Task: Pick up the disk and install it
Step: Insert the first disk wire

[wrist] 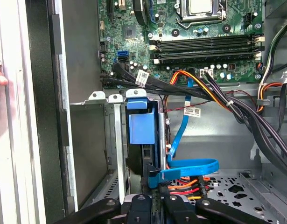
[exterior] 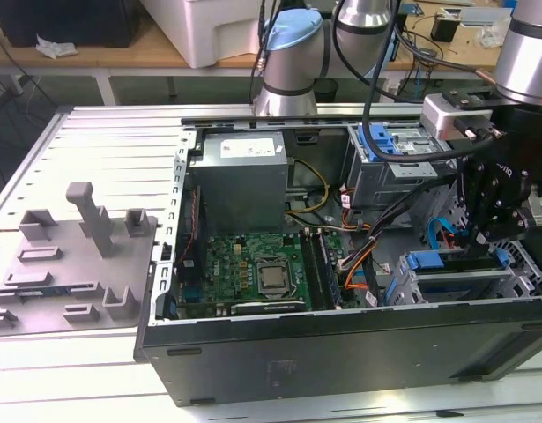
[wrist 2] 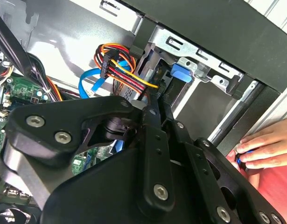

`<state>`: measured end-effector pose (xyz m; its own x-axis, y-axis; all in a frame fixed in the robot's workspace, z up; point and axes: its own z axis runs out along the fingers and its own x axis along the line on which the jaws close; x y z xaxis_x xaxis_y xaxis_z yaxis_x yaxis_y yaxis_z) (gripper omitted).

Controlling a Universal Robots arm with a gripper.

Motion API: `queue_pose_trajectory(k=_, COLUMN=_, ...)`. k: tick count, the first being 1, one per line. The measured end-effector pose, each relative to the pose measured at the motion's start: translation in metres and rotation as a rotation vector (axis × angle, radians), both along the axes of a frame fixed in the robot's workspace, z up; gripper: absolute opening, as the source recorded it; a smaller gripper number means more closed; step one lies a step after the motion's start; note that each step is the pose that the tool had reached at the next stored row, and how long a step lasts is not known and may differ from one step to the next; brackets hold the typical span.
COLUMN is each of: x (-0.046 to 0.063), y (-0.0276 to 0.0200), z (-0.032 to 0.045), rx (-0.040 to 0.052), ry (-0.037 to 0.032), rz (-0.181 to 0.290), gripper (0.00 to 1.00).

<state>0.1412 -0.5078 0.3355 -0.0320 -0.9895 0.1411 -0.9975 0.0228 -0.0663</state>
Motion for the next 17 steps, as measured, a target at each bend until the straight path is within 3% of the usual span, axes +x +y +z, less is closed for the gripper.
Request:
queue_pose_trajectory(k=2, x=0.000, y=0.0000, z=0.0000, rx=0.0001, ry=-0.0001, rz=0.000, gripper=0.24)
queue_pose_trajectory(k=4, x=0.000, y=0.0000, z=0.0020, rx=-0.0001, ry=-0.0001, rz=0.000, gripper=0.36)
queue_pose_trajectory(k=17, x=-0.001, y=0.0000, z=0.0178, rx=0.0000, ry=-0.0015, rz=0.000, gripper=0.36)
